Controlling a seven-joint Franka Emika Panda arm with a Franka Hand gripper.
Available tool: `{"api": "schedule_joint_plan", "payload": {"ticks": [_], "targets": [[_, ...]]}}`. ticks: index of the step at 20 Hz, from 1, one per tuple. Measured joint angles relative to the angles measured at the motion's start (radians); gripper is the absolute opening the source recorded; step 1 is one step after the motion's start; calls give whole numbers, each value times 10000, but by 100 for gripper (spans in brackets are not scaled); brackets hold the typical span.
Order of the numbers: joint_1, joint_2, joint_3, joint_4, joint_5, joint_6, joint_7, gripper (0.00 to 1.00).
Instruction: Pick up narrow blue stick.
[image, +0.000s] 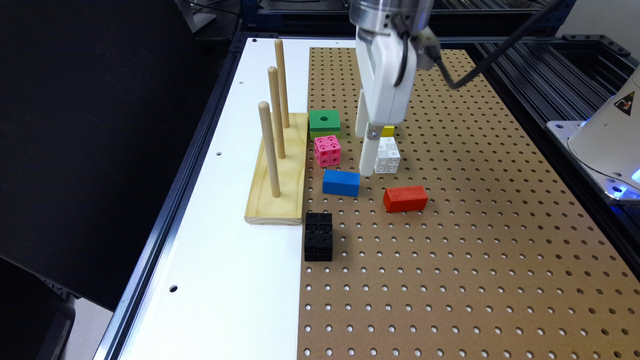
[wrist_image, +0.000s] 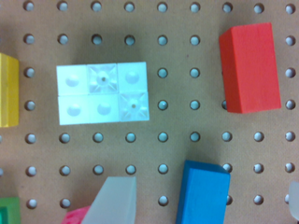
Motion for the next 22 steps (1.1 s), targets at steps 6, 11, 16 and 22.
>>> {"api": "schedule_joint_plan", "payload": {"ticks": [6,11,16,22], "targets": [[16,103,8,204,0,-1,0,100],[27,224,11,257,0,15,0,100],[36,618,11,391,-1,193,0,100],[36,707,11,451,-2,194,0,100]]}}
